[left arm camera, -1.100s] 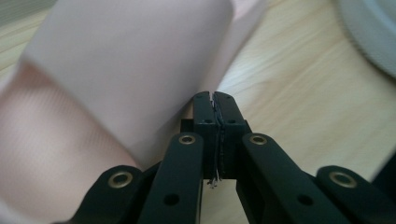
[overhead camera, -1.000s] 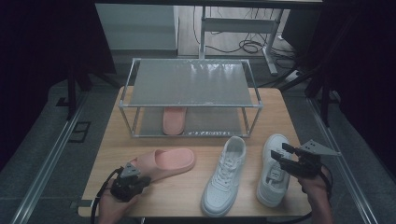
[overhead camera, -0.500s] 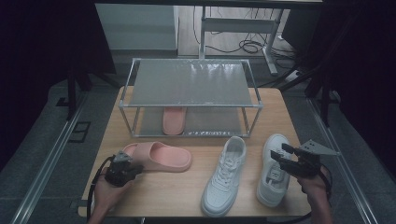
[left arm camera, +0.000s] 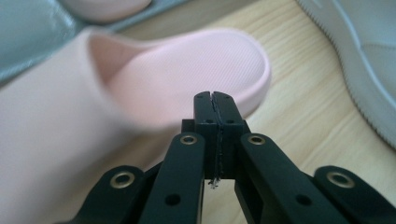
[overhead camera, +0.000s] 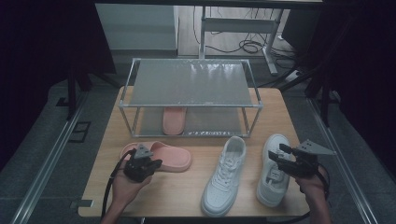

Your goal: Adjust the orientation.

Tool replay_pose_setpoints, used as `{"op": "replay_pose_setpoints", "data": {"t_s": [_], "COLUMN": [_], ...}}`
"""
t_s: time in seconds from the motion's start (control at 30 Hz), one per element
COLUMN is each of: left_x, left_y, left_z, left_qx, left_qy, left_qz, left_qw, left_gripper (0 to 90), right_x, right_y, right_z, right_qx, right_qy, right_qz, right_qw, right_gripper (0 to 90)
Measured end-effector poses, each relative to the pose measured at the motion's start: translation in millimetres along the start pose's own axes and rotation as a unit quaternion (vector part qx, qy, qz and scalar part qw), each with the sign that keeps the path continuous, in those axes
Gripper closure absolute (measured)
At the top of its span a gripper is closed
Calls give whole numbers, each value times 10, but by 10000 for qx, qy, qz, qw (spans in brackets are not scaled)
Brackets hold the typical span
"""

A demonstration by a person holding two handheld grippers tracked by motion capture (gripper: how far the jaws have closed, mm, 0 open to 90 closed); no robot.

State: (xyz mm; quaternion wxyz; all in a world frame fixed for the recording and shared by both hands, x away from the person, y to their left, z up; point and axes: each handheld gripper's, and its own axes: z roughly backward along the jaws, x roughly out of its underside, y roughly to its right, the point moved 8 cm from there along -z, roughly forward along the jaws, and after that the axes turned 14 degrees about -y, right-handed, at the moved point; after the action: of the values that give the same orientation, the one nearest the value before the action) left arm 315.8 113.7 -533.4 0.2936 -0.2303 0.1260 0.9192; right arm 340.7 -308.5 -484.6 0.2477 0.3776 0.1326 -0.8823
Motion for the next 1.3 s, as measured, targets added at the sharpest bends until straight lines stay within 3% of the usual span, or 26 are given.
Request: {"op": "replay_pose_setpoints", "data": {"t_s": [0.17, 0.3, 0.77, 1.3], "left_x": [-230, -293, -125, -8], "left_y": [-71, -93, -247, -225], "left_z": [-36, -91, -235, -206], "left_qx": [-99, -119, -308, -404], "left_qy": [28, -18, -247, -347], "left_qz": [157, 201, 418, 365], "left_qw": [9998, 9997, 9983, 9979], "left_gripper": [900, 900, 900, 900], "right_x": [11, -2, 2, 0], "right_y": [37, 41, 30, 35], "right_z": [18, 38, 18, 41], "right_qx": [25, 32, 30, 34], "right_qy": [12, 62, 29, 45], "right_qz": [-41, -40, -31, -33], "right_qw": [10000, 10000, 10000, 10000], "right_gripper": [409, 409, 409, 408]}}
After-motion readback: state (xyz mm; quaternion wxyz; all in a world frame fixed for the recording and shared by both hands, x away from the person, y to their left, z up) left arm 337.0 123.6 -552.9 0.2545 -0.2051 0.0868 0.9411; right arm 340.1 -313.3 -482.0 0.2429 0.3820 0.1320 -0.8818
